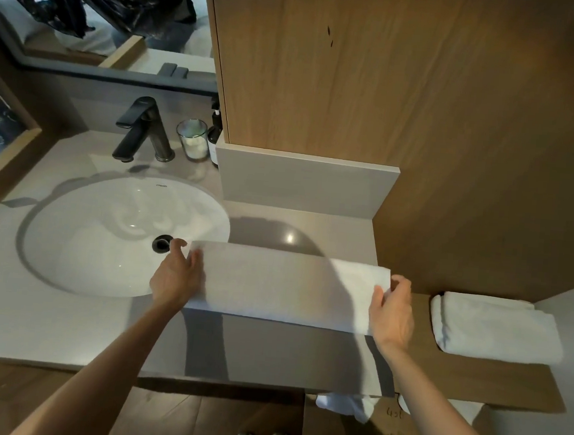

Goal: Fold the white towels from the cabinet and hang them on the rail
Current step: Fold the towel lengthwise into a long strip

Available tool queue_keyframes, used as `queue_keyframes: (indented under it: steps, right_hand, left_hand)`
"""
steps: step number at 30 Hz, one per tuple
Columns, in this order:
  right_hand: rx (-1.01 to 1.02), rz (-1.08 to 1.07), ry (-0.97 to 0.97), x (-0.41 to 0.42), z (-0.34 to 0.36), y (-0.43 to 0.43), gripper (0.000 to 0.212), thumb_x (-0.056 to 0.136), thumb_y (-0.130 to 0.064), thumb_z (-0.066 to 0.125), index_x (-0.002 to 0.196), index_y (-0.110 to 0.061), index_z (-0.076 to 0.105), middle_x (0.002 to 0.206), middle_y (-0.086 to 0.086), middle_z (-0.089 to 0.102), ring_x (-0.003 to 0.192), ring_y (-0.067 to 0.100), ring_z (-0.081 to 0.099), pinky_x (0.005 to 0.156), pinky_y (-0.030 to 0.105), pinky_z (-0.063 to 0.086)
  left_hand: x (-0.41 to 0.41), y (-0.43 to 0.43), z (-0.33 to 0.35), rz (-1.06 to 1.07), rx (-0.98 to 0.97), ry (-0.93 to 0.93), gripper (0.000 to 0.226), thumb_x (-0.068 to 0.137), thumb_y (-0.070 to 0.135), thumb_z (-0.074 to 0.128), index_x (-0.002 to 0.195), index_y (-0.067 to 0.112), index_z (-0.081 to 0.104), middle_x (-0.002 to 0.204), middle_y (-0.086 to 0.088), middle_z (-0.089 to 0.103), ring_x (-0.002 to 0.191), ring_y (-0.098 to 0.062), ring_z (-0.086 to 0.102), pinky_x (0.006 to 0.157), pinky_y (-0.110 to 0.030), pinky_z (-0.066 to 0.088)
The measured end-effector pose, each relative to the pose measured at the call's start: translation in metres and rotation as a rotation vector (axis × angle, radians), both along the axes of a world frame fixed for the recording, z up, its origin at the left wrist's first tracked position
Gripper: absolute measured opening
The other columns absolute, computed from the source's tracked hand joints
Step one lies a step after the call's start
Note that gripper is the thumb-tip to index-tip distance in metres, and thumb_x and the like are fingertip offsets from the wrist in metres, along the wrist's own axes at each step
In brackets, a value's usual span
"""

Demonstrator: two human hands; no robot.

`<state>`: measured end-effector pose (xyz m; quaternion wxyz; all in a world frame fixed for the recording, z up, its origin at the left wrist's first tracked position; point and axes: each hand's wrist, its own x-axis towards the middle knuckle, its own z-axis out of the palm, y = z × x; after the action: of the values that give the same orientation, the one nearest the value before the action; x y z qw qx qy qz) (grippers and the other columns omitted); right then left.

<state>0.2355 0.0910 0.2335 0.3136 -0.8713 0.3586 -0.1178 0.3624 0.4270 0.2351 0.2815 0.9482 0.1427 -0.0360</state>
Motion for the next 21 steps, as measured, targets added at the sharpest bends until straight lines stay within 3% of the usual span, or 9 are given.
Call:
queue_keyframes:
  steps: [3, 5, 7, 9, 11, 13, 15, 17, 21]
  right_hand:
    - [-0.348, 0.124, -0.057, 0.001, 0.001, 0.009, 0.046, 0.089, -0.009, 0.063, 0.132, -0.012, 0.048, 0.140, 0.013, 0.047, 0.126, 0.032, 0.043, 0.102, 0.048, 0.040]
    - [-0.423, 0.286, -0.105, 0.008, 0.000, 0.027, 0.048, 0.089, -0.006, 0.059, 0.136, -0.014, 0.049, 0.148, 0.012, 0.042, 0.137, 0.030, 0.036, 0.114, 0.054, 0.026]
    - [-0.372, 0.457, -0.155, 0.015, -0.002, 0.056, 0.047, 0.092, -0.008, 0.054, 0.138, -0.014, 0.050, 0.150, 0.009, 0.042, 0.141, 0.029, 0.034, 0.115, 0.061, 0.022]
    - [-0.466, 0.611, -0.077, 0.022, -0.009, 0.086, 0.050, 0.088, -0.021, 0.061, 0.136, -0.011, 0.053, 0.148, 0.011, 0.045, 0.140, 0.032, 0.037, 0.111, 0.065, 0.026]
    - [-0.579, 0.714, 0.142, 0.028, -0.018, 0.104, 0.068, 0.074, -0.033, 0.078, 0.135, -0.012, 0.056, 0.145, 0.013, 0.048, 0.137, 0.036, 0.040, 0.109, 0.067, 0.025]
    - [-0.614, 0.739, 0.271, 0.031, -0.027, 0.105, 0.074, 0.078, -0.042, 0.074, 0.142, -0.016, 0.048, 0.152, 0.010, 0.039, 0.143, 0.036, 0.028, 0.111, 0.068, 0.018]
    - [-0.640, 0.767, 0.305, 0.031, -0.034, 0.095, 0.061, 0.094, -0.046, 0.046, 0.149, -0.021, 0.037, 0.159, 0.007, 0.025, 0.148, 0.033, 0.014, 0.113, 0.066, 0.014]
    - [-0.595, 0.767, 0.316, 0.032, -0.030, 0.087, 0.060, 0.097, -0.052, 0.022, 0.149, -0.026, 0.036, 0.159, 0.004, 0.026, 0.148, 0.031, 0.018, 0.113, 0.064, 0.018]
    - [-0.503, 0.753, 0.299, 0.031, -0.023, 0.064, 0.061, 0.094, -0.062, 0.022, 0.148, -0.036, 0.035, 0.160, -0.003, 0.024, 0.147, 0.026, 0.021, 0.114, 0.066, 0.009]
  left_hand:
    - [-0.013, -0.013, 0.005, -0.155, 0.139, -0.261, 0.041, 0.098, 0.026, 0.045, 0.134, 0.008, 0.045, 0.132, -0.017, 0.050, 0.112, -0.039, 0.052, 0.087, -0.049, 0.046]
    - [-0.028, -0.037, 0.007, -0.397, 0.215, -0.424, 0.046, 0.095, 0.028, 0.039, 0.134, 0.006, 0.050, 0.134, -0.016, 0.053, 0.118, -0.037, 0.053, 0.093, -0.048, 0.046]
    - [-0.044, -0.072, 0.009, -0.621, 0.191, -0.351, 0.058, 0.096, 0.037, 0.019, 0.145, 0.012, 0.039, 0.151, -0.008, 0.038, 0.138, -0.029, 0.037, 0.112, -0.048, 0.031]
    - [-0.056, -0.102, 0.003, -0.743, 0.218, -0.168, 0.064, 0.095, 0.044, 0.002, 0.154, 0.020, 0.007, 0.161, 0.000, -0.002, 0.149, -0.021, -0.003, 0.121, -0.046, 0.003]
    - [-0.063, -0.116, -0.013, -0.791, 0.337, -0.091, 0.065, 0.099, 0.051, 0.012, 0.151, 0.021, -0.013, 0.156, 0.001, -0.025, 0.144, -0.021, -0.025, 0.119, -0.049, -0.011]
    - [-0.065, -0.116, -0.028, -0.806, 0.419, -0.096, 0.070, 0.099, 0.055, 0.018, 0.153, 0.020, -0.011, 0.158, -0.001, -0.024, 0.145, -0.024, -0.024, 0.117, -0.049, -0.014]
    - [-0.063, -0.111, -0.033, -0.784, 0.419, -0.149, 0.064, 0.101, 0.052, 0.013, 0.154, 0.020, 0.002, 0.161, 0.000, -0.011, 0.148, -0.024, -0.010, 0.116, -0.046, -0.008]
    - [-0.061, -0.107, -0.033, -0.775, 0.396, -0.150, 0.058, 0.102, 0.049, 0.011, 0.154, 0.026, 0.003, 0.160, 0.005, -0.013, 0.148, -0.020, -0.012, 0.118, -0.044, -0.011]
    - [-0.057, -0.092, -0.025, -0.738, 0.371, -0.151, 0.058, 0.098, 0.054, 0.003, 0.153, 0.038, 0.003, 0.160, 0.006, -0.014, 0.146, -0.019, -0.019, 0.118, -0.042, -0.014]
